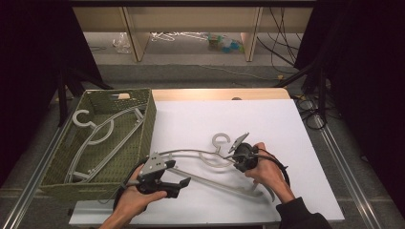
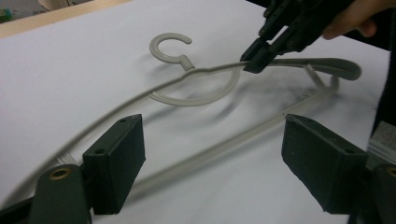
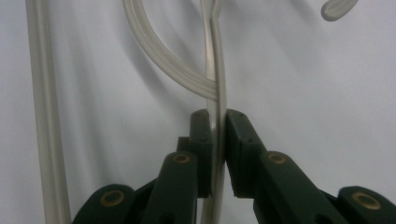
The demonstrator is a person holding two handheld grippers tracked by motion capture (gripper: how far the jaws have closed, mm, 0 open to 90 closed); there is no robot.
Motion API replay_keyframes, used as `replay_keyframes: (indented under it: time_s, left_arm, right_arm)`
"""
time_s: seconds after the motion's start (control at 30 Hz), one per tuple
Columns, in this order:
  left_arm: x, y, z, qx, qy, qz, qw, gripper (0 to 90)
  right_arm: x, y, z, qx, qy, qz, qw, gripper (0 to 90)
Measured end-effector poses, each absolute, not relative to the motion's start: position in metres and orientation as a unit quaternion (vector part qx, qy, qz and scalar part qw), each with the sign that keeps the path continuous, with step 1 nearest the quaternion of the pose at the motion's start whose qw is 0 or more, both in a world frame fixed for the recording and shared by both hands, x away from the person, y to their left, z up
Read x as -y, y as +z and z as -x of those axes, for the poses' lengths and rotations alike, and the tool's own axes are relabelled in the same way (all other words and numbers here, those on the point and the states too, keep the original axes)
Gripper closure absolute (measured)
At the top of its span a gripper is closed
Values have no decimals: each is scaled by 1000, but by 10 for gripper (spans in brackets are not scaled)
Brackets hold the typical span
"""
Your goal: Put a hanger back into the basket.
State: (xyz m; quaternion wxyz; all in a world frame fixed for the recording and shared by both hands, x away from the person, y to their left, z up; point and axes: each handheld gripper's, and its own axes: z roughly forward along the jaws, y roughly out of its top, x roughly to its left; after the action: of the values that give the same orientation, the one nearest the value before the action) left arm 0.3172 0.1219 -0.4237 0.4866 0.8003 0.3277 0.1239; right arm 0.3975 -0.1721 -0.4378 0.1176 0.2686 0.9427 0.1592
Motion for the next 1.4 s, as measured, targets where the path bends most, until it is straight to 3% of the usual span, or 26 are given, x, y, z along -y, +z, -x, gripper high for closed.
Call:
replay_keyframes:
  time_s: [0.4, 0.63, 0.87, 1.07, 1.27, 1.4]
  left_arm:
    - [-86, -430, -374, -325, 120, -827, 442, 268]
    - [-77, -437, -391, -312, 129, -840, 424, 308]
    - [-69, -440, -396, -280, 101, -860, 415, 329]
    - [-63, -440, -396, -250, 81, -878, 399, 441]
    - [-63, -437, -394, -199, 93, -897, 382, 653]
    - [-62, -429, -389, -171, 109, -907, 369, 699]
  right_arm:
    - [175, -415, -377, -950, 160, -222, 153, 819]
    - [173, -408, -369, -954, 164, -199, 156, 819]
    - [169, -401, -363, -956, 167, -178, 165, 818]
    - [164, -396, -358, -958, 169, -158, 167, 818]
    - [162, -395, -358, -959, 171, -149, 171, 818]
    - [164, -394, -358, -958, 180, -141, 173, 814]
